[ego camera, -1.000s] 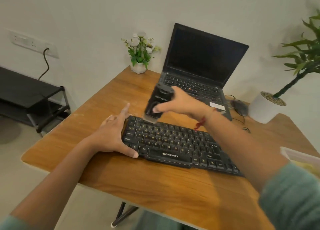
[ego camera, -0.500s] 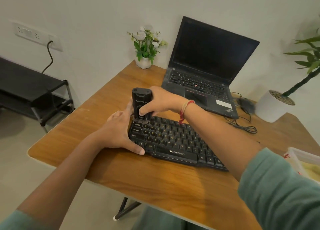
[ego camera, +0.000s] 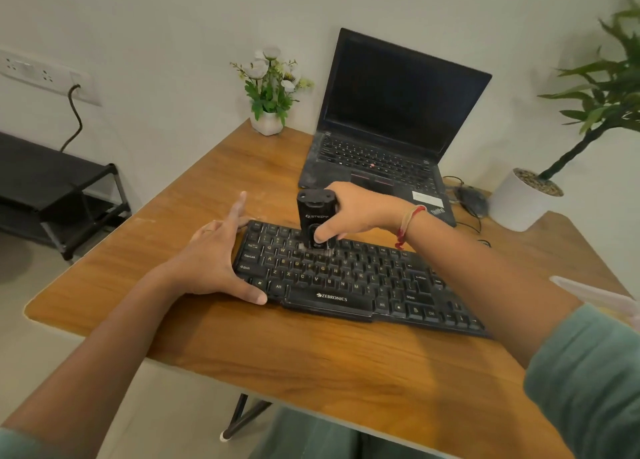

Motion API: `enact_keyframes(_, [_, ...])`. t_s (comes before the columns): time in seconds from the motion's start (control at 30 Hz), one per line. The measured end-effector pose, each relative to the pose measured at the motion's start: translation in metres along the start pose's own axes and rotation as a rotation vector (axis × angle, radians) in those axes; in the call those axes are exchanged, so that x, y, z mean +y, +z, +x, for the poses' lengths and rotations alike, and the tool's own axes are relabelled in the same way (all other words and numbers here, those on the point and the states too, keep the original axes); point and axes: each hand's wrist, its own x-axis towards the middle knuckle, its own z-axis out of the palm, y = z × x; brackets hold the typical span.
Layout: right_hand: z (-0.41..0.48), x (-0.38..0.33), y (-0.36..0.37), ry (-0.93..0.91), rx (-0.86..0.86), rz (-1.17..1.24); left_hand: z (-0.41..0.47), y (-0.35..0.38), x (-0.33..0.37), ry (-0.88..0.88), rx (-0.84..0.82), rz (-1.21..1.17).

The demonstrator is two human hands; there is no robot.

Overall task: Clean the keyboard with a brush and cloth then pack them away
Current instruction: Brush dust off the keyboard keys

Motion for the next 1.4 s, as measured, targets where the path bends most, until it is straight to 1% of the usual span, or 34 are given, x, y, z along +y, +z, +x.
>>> enact_keyframes(0.2, [-0.041,0.040,-0.013,0.021,0.022,-0.059,0.001,0.000,-0.001,-0.002,-0.007,0.018])
enact_keyframes(0.3, [-0.069,0.067,-0.023,0.068,0.045,-0.044,0.002,0.001,-0.001,-0.004,0.001,0.022])
enact_keyframes(0.4, [-0.098,0.090,-0.032,0.138,0.051,-0.058,0.002,0.001,-0.002,-0.005,0.000,0.015])
enact_keyframes(0.53, [-0.136,0.126,-0.046,0.280,0.084,-0.069,0.001,0.002,0.000,0.001,0.009,0.009])
enact_keyframes(0.63, [-0.159,0.146,-0.052,0.345,0.136,-0.143,0.001,0.002,-0.001,0.009,0.016,0.011])
enact_keyframes(0.73, [-0.176,0.150,-0.058,0.450,0.167,-0.157,0.001,0.002,-0.002,0.007,0.013,0.013])
enact_keyframes(0.8, [-0.187,0.148,-0.062,0.524,0.149,-0.259,0.002,0.002,-0.001,0.002,0.011,0.009])
enact_keyframes(0.9, [-0.193,0.157,-0.077,0.666,0.170,-0.565,0.001,0.002,0.001,-0.002,0.008,0.003])
enact_keyframes(0.97, [-0.188,0.177,-0.089,0.693,0.117,-0.629,0.000,0.002,0.001,-0.002,0.009,0.004])
enact_keyframes(1.0, [-0.188,0.172,-0.090,0.710,0.081,-0.650,0.000,0.002,0.002,-0.002,0.009,0.008])
enact_keyframes(1.03, [-0.186,0.158,-0.087,0.674,0.065,-0.625,-0.001,0.002,0.002,-0.003,0.008,0.012])
enact_keyframes(1.13, [-0.176,0.133,-0.070,0.546,0.148,-0.292,0.000,0.002,0.002,-0.006,0.008,0.016])
enact_keyframes(1.2, [-0.169,0.130,-0.060,0.437,0.167,-0.170,0.000,0.002,0.002,-0.003,0.009,0.016])
enact_keyframes(1.27, [-0.167,0.129,-0.054,0.369,0.169,-0.123,0.000,0.002,0.002,-0.003,0.008,0.014])
enact_keyframes(1.3, [-0.168,0.130,-0.054,0.354,0.205,-0.163,0.000,0.002,0.002,-0.002,0.010,0.015])
enact_keyframes(1.37, [-0.175,0.135,-0.061,0.390,0.255,-0.281,0.000,0.001,0.002,0.000,0.010,0.018])
enact_keyframes(1.4, [-0.181,0.146,-0.065,0.433,0.225,-0.303,0.000,0.002,0.002,0.000,0.009,0.018])
